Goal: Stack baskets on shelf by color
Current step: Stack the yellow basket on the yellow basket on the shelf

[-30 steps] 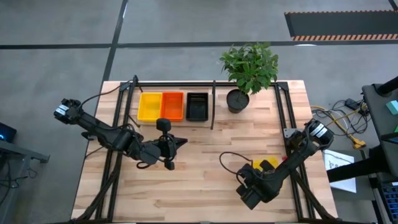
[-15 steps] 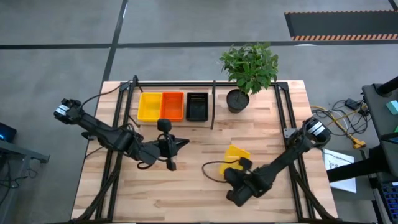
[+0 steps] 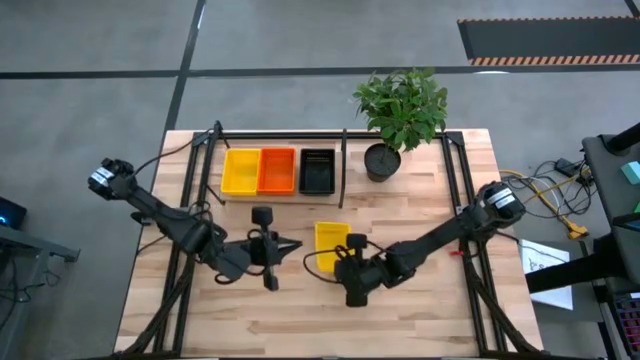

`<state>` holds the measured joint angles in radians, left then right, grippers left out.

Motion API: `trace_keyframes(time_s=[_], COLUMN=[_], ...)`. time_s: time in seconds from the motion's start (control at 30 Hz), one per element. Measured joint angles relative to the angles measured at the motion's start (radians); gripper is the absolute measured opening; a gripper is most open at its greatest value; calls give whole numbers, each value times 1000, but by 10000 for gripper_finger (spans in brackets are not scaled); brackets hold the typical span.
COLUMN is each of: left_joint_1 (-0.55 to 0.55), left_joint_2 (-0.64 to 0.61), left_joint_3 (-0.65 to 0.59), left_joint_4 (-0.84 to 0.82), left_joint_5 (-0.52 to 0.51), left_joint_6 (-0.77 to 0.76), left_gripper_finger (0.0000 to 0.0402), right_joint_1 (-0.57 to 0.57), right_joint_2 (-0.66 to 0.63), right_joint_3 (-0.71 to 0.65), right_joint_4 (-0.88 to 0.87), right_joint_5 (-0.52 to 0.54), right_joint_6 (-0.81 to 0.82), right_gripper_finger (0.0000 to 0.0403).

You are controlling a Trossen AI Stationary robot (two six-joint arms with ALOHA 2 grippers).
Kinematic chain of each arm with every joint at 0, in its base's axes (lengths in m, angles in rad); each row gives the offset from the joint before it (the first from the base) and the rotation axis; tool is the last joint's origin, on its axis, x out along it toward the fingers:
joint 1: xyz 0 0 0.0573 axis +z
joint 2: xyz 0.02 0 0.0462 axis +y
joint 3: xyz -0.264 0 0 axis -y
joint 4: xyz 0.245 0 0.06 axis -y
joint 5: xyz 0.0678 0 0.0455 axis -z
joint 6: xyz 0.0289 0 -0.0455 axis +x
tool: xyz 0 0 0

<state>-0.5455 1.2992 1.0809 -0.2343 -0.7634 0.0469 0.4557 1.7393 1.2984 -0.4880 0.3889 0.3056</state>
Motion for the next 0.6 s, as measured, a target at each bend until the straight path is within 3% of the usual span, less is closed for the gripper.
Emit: trace_keyframes(time_s=[0.4, 0.6], left_joint_1=[-47, -47], left_joint_2=[76, 90], left_joint_3=[-1, 2], left_joint_4=[123, 123], left_joint_5=[1, -1], left_joint_6=[-15, -17], left_gripper_finger=[3, 3], right_joint_1=[-49, -49], right_joint_2=[0, 0], right_joint_3=[-5, -5], right_joint_4=[32, 29], right_joint_5=[-83, -83], right_joint_6=[-112, -107], right_gripper_finger=[16, 58])
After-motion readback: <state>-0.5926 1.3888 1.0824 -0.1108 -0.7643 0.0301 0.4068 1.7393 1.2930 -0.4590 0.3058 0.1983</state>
